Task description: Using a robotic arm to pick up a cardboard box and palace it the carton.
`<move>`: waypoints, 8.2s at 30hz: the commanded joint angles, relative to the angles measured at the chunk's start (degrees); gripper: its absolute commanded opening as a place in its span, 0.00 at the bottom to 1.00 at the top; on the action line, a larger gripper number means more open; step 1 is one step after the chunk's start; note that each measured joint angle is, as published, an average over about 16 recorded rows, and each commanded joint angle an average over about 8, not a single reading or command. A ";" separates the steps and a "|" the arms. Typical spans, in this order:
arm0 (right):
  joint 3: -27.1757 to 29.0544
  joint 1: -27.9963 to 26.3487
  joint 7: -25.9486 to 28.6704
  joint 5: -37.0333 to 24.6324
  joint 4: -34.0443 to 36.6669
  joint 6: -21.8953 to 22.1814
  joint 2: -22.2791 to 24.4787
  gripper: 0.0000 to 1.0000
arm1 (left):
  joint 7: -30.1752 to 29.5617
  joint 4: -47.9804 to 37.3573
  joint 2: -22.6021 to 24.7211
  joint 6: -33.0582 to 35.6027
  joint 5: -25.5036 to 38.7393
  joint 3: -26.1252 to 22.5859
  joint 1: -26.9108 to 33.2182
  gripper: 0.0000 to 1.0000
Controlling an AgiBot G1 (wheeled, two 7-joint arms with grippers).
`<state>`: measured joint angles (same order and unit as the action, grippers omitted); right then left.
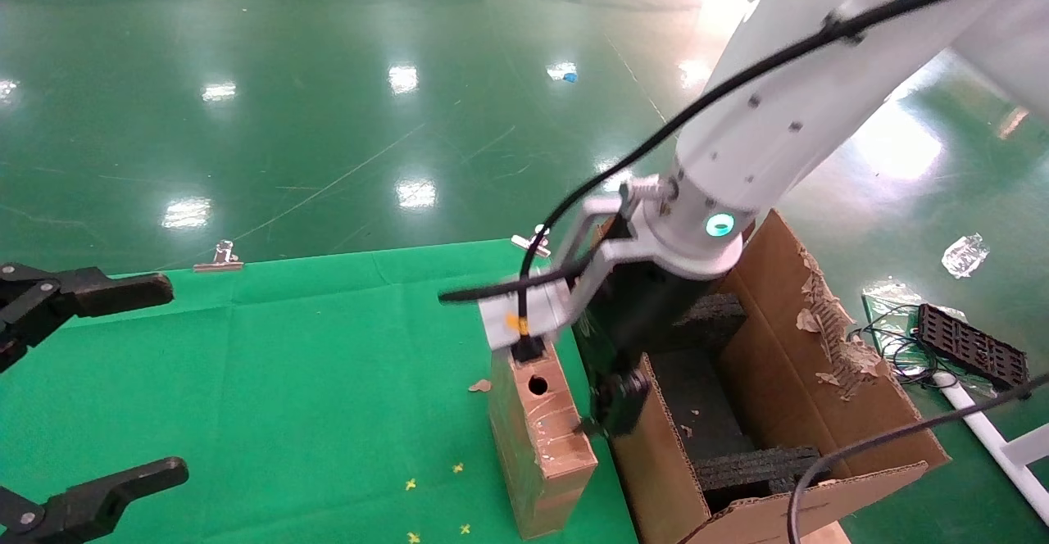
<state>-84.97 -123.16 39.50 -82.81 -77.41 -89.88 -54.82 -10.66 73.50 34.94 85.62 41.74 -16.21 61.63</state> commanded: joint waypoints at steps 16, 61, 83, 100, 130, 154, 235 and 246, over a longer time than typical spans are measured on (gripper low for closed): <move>-6.81 -3.79 19.81 3.37 4.82 1.73 0.00 1.00 | 0.04 0.00 -0.03 -0.03 -0.05 -0.07 0.02 1.00; -17.11 2.65 34.45 12.10 31.79 0.88 -12.60 0.00 | 0.12 0.00 -0.10 -0.11 -0.17 -0.25 0.05 0.00; -14.97 -6.96 23.60 12.35 34.44 2.52 -5.04 0.00 | 0.17 0.00 -0.14 -0.14 -0.23 -0.33 0.07 0.00; -16.42 -18.05 21.24 4.27 50.73 2.68 6.82 0.00 | 0.20 0.00 -0.16 -0.17 -0.27 -0.39 0.08 0.00; -20.23 2.95 20.81 2.48 71.21 6.35 2.93 0.00 | 0.25 0.00 -0.21 -0.22 -0.34 -0.50 0.11 1.00; -17.10 18.78 18.72 7.20 75.78 20.07 1.01 0.00 | 0.29 0.00 -0.24 -0.25 -0.40 -0.58 0.12 1.00; -1.96 -0.56 -5.98 17.65 62.51 12.47 5.76 1.00 | 0.44 -0.06 -0.33 -0.35 -0.56 -0.82 0.18 1.00; 12.69 12.28 -10.69 22.46 50.39 10.76 8.66 1.00 | 0.45 -0.07 -0.34 -0.36 -0.58 -0.86 0.20 1.00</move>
<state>-72.25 -110.86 28.81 -60.34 -27.04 -79.12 -46.15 -10.20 73.43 34.60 85.27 41.16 -17.06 61.83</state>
